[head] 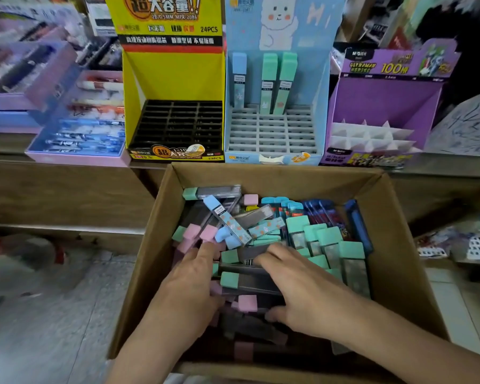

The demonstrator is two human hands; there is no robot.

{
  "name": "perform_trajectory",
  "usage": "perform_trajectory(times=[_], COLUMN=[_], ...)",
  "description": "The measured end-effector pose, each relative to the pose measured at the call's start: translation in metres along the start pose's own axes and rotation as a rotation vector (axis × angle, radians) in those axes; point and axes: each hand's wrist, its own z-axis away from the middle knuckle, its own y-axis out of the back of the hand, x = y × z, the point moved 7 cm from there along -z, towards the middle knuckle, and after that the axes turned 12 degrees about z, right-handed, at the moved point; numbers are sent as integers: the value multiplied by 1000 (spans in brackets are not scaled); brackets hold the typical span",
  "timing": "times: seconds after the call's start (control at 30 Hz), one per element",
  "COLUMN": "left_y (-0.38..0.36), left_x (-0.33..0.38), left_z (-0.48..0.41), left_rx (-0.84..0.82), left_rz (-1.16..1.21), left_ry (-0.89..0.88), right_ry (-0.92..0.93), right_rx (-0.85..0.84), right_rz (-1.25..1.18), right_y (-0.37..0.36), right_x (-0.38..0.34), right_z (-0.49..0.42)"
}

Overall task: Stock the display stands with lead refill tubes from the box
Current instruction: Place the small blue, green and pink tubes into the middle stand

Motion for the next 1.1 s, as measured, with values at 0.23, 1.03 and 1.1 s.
perform_trajectory(times=[0.23, 1.03, 1.1], left_y=[-3, 4, 3], left_x=[0, -8, -10], left_z=[2, -3, -5], left_rx=[-45, 1, 2], left_rz=[13, 307, 375], left_ry=[-31, 6, 9], right_ry=[-7, -40, -45], right_rx=[-5, -5, -5], right_rz=[-46, -183, -206], right_y=[-7, -11, -11], right_x=[1, 1, 4], right_z=[0, -4, -4])
